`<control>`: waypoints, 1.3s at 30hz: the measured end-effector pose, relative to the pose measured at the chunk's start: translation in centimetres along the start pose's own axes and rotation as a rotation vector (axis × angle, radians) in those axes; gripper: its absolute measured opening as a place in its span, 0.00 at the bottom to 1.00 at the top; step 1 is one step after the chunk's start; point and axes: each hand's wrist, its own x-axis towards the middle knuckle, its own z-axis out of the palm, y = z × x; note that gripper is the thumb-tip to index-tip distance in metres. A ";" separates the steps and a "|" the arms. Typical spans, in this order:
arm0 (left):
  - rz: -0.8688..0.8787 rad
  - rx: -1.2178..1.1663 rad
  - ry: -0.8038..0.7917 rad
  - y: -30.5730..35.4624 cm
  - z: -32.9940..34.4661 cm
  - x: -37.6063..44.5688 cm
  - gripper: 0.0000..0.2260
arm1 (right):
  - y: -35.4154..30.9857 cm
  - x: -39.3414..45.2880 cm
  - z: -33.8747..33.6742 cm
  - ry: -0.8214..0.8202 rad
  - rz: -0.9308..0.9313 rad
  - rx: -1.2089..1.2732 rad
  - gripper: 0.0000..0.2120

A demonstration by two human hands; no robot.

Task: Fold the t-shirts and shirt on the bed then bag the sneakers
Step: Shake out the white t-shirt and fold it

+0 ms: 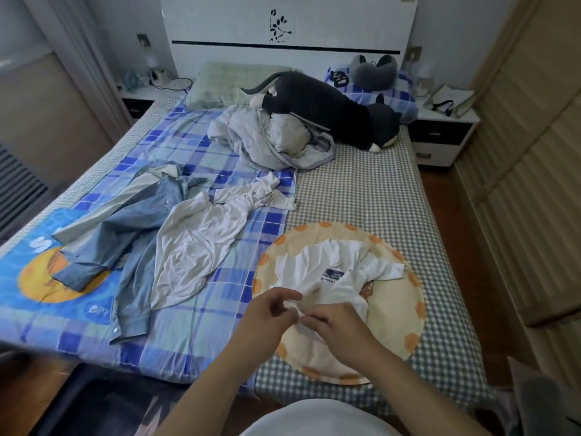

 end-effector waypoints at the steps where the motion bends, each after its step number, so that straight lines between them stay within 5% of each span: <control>1: 0.009 0.022 -0.012 -0.1 -0.3 0.1 0.15 | 0.2 0.1 -0.2 -0.022 0.016 -0.011 0.10; 14: -0.052 0.305 -0.246 1.9 -3.0 0.4 0.11 | -0.2 -0.2 -1.7 -0.166 -0.005 -0.144 0.10; 22: -0.038 0.042 -0.155 0.4 -2.4 -0.4 0.07 | -1.0 -0.9 -1.0 -0.096 0.001 0.031 0.07; 27: -0.040 -0.106 -0.036 -0.8 -1.2 -1.1 0.16 | -1.2 -1.4 -0.5 0.013 0.065 0.211 0.04; 31: -0.025 -0.019 -0.020 -0.6 -1.1 -1.2 0.12 | -1.5 -1.5 -0.8 -0.018 0.078 0.200 0.03; 39: -0.018 0.410 -0.275 1.0 -2.8 -1.3 0.12 | -1.9 -0.7 -4.2 -0.022 0.088 0.098 0.06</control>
